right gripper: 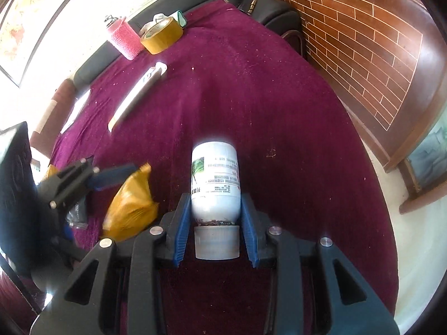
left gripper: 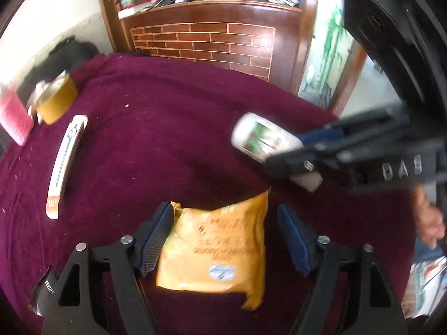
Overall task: Organize objects
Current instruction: 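Grasp yellow cracker packet with left tool while right tool grasps white pill bottle, then carry the packet and pill bottle into the tray and open both tools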
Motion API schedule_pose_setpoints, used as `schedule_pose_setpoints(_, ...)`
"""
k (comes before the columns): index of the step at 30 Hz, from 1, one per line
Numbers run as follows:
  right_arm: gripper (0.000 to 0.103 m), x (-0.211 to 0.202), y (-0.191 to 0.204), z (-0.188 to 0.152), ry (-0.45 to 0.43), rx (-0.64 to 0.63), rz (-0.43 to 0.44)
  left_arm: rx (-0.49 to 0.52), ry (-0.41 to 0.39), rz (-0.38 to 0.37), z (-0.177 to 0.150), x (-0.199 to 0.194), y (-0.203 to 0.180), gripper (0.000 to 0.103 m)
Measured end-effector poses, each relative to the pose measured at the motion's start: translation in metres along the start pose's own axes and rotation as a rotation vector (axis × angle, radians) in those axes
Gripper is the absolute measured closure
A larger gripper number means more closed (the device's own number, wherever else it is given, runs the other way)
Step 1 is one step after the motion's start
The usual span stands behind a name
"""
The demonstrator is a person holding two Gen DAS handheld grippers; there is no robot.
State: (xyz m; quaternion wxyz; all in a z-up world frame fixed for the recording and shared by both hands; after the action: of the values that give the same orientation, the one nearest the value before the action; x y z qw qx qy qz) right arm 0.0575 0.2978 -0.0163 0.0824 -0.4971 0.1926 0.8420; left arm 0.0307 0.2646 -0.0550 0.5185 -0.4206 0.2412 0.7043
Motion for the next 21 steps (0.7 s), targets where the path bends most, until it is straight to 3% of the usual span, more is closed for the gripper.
schedule_pose_setpoints(1,0.071,0.000,0.000,0.000,-0.001,0.004,0.003,0.030,0.016,0.046,-0.002,0.001,-0.004,0.038)
schedule_pose_setpoints(2,0.071,0.000,0.000,0.000,-0.002,0.006,0.004,0.040,0.013,0.058,0.000,0.001,-0.008,0.050)
schedule_pose_setpoints(4,0.071,0.000,0.001,0.000,-0.005,0.007,-0.004,0.011,-0.003,0.041,0.000,-0.006,-0.012,0.058)
schedule_pose_setpoints(12,0.071,-0.005,0.003,-0.003,-0.011,0.005,-0.027,-0.153,-0.102,0.006,-0.016,-0.041,0.001,0.059)
schedule_pose_setpoints(21,0.071,-0.032,0.035,-0.009,-0.036,-0.029,0.018,-0.293,-0.314,0.032,-0.054,-0.139,0.020,0.059)
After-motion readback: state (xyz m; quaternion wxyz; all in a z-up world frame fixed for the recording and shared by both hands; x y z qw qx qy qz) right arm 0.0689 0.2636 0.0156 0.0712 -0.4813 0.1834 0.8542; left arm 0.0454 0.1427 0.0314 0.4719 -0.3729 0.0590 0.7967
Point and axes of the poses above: each gripper's, at about its wrist camera, not at the fingertips, and x roughly the way its jaws point, y to its left, z to its top, the point moved 8 cm from there along x, roughly the way its jaws point, and after that the axes turned 11 degrees about -z, right-handed, at the moved point
